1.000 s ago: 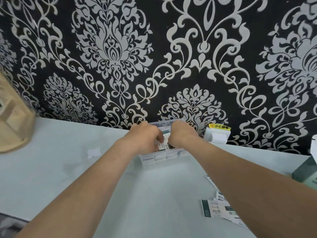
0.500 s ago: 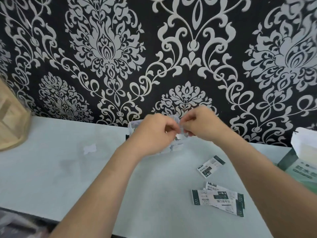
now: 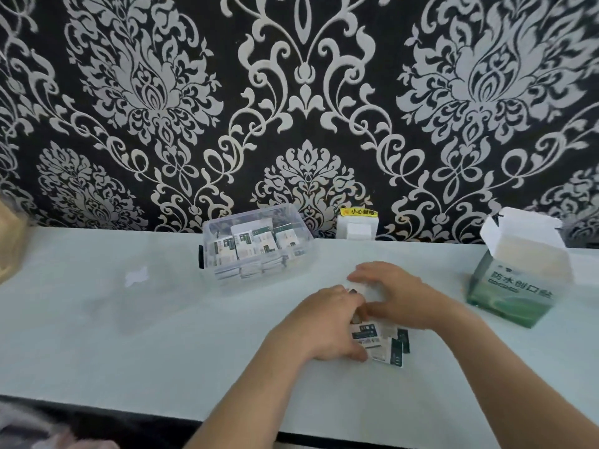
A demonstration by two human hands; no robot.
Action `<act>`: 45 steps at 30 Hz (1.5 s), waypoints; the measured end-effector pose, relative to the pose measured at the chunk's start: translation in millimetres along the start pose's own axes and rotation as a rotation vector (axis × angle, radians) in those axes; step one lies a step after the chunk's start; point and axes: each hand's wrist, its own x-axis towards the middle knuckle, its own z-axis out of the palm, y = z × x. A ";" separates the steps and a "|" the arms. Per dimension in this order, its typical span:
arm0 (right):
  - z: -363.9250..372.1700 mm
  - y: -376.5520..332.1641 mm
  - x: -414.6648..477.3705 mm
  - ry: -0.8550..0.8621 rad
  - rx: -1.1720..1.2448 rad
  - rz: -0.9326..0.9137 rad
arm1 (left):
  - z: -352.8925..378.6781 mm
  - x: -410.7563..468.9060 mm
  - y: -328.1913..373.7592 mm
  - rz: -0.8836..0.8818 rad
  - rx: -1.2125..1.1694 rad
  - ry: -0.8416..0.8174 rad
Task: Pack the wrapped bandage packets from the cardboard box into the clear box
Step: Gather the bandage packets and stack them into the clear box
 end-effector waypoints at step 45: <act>-0.2 -53.7 -12.2 0.368 1.325 0.328 | -18.8 0.6 -19.5 -0.190 -0.511 0.459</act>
